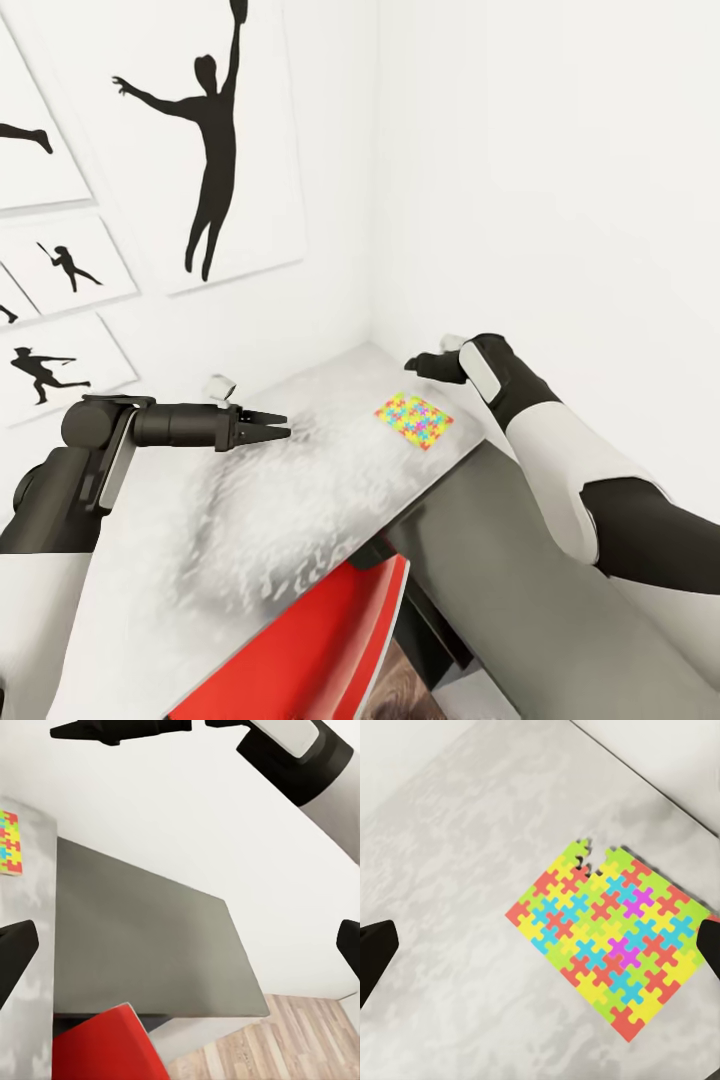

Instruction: Put all the toys in the child's room - the three board games (two on the bed and one on the table), the two jigsaw puzzles on the table, and the tennis ball on the table - inside the toy box on the table in the child's room.

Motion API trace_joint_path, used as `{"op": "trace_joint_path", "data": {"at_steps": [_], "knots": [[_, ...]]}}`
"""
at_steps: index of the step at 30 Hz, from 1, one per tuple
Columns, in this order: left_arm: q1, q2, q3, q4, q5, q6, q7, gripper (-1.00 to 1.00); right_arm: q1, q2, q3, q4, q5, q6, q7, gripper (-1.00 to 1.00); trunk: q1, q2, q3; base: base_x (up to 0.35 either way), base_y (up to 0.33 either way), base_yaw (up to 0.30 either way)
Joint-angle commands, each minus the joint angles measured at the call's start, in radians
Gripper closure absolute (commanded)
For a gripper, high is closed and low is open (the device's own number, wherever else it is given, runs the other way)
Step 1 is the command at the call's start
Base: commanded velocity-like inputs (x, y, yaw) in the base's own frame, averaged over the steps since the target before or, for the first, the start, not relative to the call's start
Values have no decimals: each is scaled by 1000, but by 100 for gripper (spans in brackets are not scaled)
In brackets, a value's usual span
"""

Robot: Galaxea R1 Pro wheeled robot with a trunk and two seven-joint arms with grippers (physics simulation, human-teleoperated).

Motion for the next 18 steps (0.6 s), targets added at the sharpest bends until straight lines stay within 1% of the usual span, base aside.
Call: {"op": "trace_joint_path", "data": {"at_steps": [1,7,18], "knots": [[-1,1,-1,0,4,11,0,-100,-4,-1,5,-1,-9,3,-7,-100,1,-2,-4,0,0,0],[-1,0,-2,0,4,11,0,-100,-17,-1,4,-1,-9,6,-7,-100,1,-2,-13,0,0,0],[-1,0,-2,0,4,11,0,-100,-24,1,3,-1,-9,1,-8,-100,1,-2,-32,0,0,0]]}}
